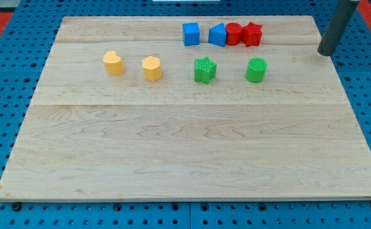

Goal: Move the red star down a bit

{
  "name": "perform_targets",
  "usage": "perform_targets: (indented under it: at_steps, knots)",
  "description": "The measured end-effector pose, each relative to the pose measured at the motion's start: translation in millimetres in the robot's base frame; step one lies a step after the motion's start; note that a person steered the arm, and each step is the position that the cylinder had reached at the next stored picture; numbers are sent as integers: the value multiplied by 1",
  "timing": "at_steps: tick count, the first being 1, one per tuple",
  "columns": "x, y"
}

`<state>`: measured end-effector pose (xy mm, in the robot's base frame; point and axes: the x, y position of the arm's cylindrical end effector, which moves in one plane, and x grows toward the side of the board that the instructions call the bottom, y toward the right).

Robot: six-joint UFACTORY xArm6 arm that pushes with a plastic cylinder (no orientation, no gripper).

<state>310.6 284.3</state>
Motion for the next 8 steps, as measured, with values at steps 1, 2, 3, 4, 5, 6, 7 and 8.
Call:
perform_targets:
  at_steps: [1, 2, 3, 4, 5, 6, 7, 8]
  knots:
    - [2, -1]
    - [2, -3]
    - [2, -2]
    - [2, -2]
    - [2, -2]
    - [3, -4]
    - [3, -22]
    - [-13, -15]
